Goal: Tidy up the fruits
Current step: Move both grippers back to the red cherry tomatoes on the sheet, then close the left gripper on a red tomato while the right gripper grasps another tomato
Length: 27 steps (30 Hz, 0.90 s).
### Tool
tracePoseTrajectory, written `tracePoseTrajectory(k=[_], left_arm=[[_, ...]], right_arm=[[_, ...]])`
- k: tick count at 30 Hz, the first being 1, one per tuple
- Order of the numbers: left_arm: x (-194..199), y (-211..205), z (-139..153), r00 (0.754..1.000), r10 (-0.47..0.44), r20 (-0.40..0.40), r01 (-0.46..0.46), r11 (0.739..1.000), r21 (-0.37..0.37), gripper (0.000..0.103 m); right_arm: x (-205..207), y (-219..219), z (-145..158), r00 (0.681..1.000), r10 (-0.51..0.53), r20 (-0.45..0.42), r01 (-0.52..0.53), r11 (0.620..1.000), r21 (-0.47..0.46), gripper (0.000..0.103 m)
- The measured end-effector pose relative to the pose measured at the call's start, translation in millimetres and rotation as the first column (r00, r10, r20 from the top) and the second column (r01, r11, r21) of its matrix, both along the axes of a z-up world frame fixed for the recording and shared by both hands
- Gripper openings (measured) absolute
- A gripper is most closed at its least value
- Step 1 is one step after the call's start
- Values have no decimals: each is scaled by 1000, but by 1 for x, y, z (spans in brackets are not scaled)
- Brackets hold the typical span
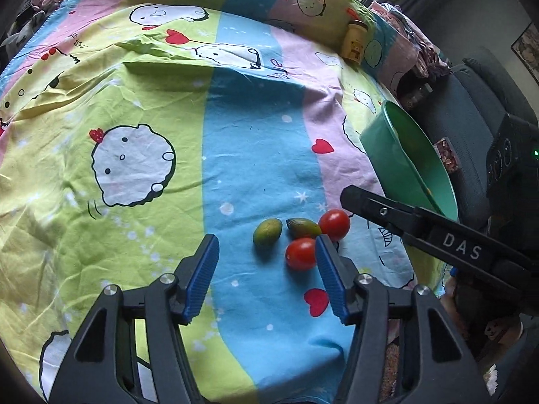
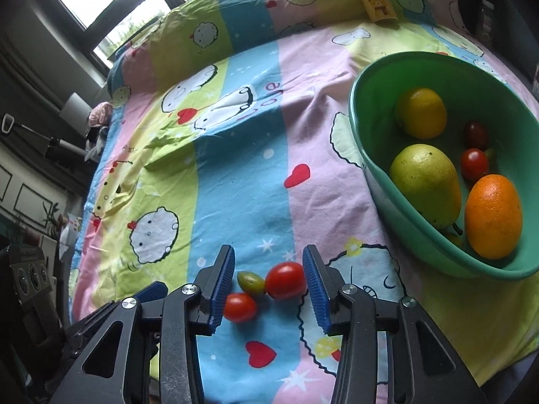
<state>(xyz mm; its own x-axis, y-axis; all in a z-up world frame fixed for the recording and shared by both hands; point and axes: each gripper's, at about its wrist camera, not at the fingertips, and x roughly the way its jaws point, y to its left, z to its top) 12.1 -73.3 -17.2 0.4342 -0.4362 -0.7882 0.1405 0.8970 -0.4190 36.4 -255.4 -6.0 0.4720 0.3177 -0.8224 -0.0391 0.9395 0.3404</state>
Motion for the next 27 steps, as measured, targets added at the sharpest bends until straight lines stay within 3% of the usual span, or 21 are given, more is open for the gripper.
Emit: tracePoseTrajectory(k=[7,18,23,27], left_arm=[[-2,-21,-5,998,-65,-24,65,998,-8,53],[4,-35,-18,994,-85,-71,84,996,-14,52],[5,-40,-19,994,-86,-66,86,996,-6,46],[7,-40,-21,995,-81,-65,80,997,-9,31]], right_arm=[[3,0,-10,999,4,-35,-4,1000,-16,42],[8,1,-22,997,22,-78,-23,1000,-8,42],[10,2,-25,996,28,-85,-29,999,-14,42],[10,3,-27,996,31,-87,-33,999,-20,41]])
